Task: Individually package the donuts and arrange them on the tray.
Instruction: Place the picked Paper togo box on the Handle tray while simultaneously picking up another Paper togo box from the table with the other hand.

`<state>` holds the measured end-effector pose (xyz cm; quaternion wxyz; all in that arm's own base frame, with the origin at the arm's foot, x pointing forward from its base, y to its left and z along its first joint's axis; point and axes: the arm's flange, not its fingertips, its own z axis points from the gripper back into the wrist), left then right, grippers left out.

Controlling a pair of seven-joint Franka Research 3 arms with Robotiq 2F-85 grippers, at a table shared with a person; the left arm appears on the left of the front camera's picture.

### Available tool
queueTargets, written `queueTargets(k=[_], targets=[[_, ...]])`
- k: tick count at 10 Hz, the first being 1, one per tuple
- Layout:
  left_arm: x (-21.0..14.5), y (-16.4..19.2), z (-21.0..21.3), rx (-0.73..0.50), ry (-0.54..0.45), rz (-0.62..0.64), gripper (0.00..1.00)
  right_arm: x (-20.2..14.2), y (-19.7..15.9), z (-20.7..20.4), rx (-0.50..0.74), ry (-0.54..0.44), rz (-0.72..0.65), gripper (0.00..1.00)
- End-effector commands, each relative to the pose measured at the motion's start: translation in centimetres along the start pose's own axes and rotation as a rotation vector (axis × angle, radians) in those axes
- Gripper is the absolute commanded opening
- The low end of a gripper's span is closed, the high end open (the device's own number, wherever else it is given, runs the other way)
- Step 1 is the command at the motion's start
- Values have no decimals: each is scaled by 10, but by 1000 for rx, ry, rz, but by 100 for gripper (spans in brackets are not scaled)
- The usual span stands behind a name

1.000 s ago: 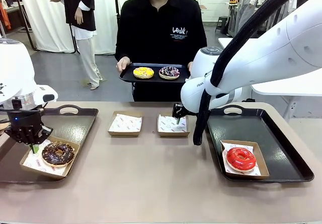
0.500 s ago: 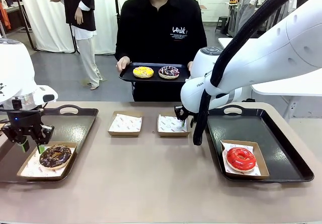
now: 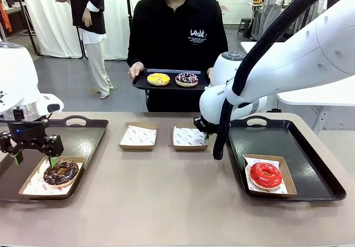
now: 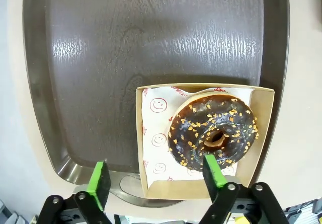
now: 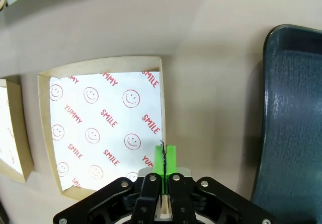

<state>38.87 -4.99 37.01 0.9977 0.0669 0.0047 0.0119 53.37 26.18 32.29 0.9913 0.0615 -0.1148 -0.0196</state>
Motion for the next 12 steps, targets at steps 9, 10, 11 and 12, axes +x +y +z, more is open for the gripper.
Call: queueTargets(k=[9, 10, 11, 12], targets=[[-51, 159, 49, -869, -75, 108, 100, -14, 29, 134, -108, -39, -58, 0], [-58, 185, 44, -962, -92, 106, 100, -13, 36, 152, -136, -33, -42, 0], [-65, 210, 36, -1048, -101, 95, 100, -9, 42, 169, -160, -11, -26, 0], [-68, 235, 24, -1126, -110, 86, 100, -2, 47, 185, -175, 2, -22, 0]])
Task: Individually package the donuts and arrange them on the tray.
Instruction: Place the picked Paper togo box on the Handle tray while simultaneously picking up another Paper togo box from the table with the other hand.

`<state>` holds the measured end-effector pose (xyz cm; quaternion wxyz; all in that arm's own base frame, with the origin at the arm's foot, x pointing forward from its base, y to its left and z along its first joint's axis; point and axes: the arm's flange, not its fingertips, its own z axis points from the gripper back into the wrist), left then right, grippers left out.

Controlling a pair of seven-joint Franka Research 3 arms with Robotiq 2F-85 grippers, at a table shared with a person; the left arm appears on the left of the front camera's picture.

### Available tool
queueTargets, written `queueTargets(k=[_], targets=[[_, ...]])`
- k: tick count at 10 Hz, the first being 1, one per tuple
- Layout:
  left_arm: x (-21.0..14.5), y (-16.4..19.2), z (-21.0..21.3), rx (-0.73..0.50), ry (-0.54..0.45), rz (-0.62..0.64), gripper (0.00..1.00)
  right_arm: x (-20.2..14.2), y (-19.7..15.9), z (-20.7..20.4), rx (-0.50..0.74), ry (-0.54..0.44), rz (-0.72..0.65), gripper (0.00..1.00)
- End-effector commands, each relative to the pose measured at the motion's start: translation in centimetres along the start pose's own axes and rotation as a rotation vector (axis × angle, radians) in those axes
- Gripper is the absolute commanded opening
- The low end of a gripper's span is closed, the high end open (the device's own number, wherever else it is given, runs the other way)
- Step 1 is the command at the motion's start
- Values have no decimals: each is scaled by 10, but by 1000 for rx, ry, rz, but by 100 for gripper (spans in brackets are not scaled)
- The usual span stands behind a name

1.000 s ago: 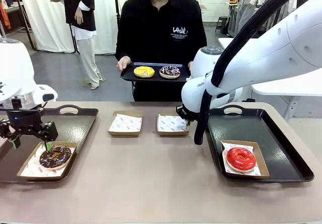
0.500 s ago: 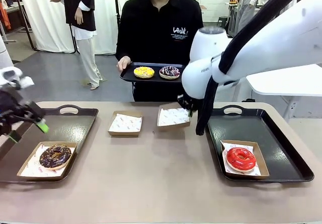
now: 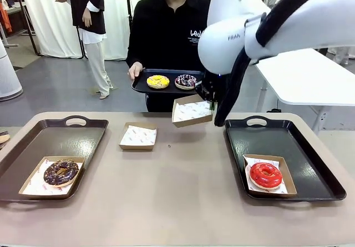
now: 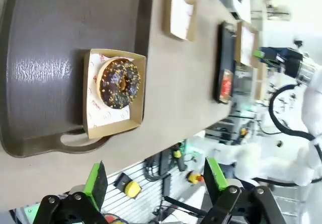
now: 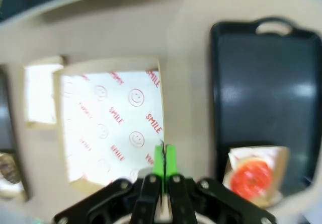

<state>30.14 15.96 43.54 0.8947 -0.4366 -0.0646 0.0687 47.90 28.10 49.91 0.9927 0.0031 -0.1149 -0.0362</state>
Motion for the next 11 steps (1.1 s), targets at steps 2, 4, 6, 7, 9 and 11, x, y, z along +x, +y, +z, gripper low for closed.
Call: queueTargets(k=[2, 4, 6, 7, 9, 11], targets=[[27, 59, 22, -241, -30, -3, 100, 20, 10, 18, -57, 16, -7, 0], [36, 79, 25, -323, -76, 23, 100, 30, 7, 15, -48, 41, -31, 0], [35, 89, 27, -340, -53, 32, 100, 35, 1, 13, -3, 65, 0, 0], [26, 80, 20, -304, -75, 51, 100, 26, 2, 15, -27, 41, -19, 0], [26, 80, 20, -304, -75, 51, 100, 26, 2, 15, -27, 41, -19, 0], [26, 80, 20, -304, -75, 51, 100, 26, 2, 15, -27, 41, -19, 0]])
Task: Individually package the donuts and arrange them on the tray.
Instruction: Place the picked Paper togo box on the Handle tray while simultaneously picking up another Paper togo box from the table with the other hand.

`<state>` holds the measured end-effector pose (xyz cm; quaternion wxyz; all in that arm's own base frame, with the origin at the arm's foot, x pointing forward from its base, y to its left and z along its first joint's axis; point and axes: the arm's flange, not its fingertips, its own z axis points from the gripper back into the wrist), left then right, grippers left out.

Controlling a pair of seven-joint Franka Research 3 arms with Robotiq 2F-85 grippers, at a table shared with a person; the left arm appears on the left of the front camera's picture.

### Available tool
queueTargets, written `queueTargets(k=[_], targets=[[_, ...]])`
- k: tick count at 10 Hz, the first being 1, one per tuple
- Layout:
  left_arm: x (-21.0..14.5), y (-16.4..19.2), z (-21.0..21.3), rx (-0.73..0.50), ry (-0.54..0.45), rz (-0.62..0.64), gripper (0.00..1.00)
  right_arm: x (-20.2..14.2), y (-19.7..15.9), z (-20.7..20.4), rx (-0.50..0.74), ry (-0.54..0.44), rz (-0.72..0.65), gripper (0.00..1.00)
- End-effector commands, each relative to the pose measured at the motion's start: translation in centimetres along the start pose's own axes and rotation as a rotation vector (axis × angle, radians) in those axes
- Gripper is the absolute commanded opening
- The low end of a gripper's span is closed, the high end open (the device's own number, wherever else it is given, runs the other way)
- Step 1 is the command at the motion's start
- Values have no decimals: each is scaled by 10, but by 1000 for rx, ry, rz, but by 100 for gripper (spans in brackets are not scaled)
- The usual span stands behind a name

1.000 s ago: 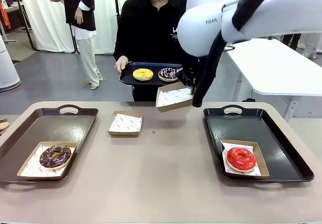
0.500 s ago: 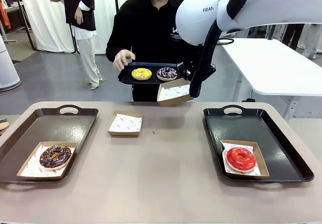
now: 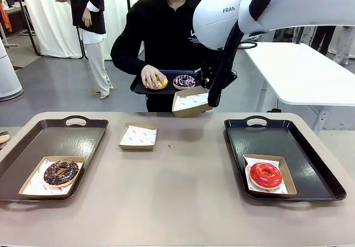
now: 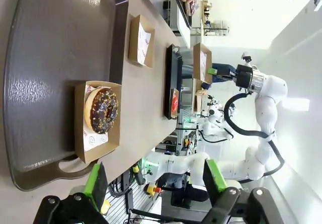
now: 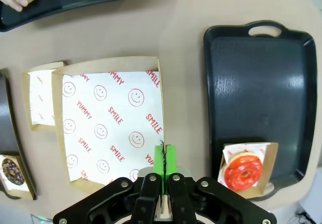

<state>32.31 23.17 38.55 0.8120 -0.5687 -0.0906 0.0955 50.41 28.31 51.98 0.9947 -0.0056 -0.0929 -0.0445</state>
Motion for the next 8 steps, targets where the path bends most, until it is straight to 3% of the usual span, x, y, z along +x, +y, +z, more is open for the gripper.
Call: queueTargets(k=[1, 8], targets=[[-6, -2, -2, 5, -12, -5, 100, -2, -2, 0, -6, -3, -5, 0], [-6, -2, -2, 5, -12, -5, 100, -2, -2, 0, -6, -3, -5, 0]])
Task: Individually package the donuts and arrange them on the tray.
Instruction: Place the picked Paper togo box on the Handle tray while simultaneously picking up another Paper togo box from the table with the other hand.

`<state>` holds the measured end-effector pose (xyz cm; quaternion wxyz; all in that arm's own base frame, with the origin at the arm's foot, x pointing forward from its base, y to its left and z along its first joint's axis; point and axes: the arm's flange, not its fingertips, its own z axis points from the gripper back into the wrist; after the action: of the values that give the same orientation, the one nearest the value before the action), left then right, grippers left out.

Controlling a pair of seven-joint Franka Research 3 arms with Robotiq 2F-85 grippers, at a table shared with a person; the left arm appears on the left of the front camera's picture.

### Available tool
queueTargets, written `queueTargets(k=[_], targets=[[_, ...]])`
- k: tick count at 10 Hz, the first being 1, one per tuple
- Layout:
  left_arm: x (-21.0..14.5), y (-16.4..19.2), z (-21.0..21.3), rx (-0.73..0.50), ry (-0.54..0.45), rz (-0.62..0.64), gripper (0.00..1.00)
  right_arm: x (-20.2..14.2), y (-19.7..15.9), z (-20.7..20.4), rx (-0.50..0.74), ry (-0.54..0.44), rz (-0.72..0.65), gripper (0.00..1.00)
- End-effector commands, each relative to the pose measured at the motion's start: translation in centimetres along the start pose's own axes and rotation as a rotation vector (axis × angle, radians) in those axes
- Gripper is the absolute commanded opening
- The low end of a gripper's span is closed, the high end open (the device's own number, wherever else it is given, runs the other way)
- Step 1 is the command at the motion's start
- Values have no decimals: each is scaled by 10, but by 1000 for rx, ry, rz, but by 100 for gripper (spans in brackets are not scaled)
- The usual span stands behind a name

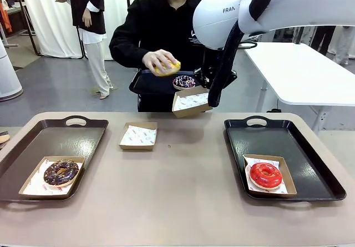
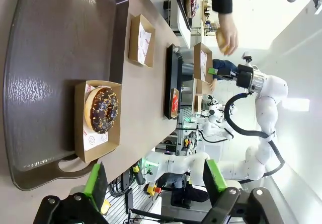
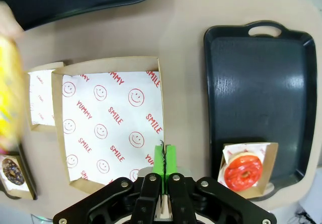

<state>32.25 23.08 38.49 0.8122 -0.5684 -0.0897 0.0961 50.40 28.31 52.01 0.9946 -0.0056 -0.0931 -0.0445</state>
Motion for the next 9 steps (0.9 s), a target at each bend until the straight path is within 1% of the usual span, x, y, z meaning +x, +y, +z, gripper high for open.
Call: queueTargets(k=[1, 9], targets=[[-5, -2, -1, 4, -12, -7, 100, -2, -2, 0, -6, -2, -5, 0], [-5, -2, -1, 4, -12, -7, 100, -2, -2, 0, -6, -2, -5, 0]])
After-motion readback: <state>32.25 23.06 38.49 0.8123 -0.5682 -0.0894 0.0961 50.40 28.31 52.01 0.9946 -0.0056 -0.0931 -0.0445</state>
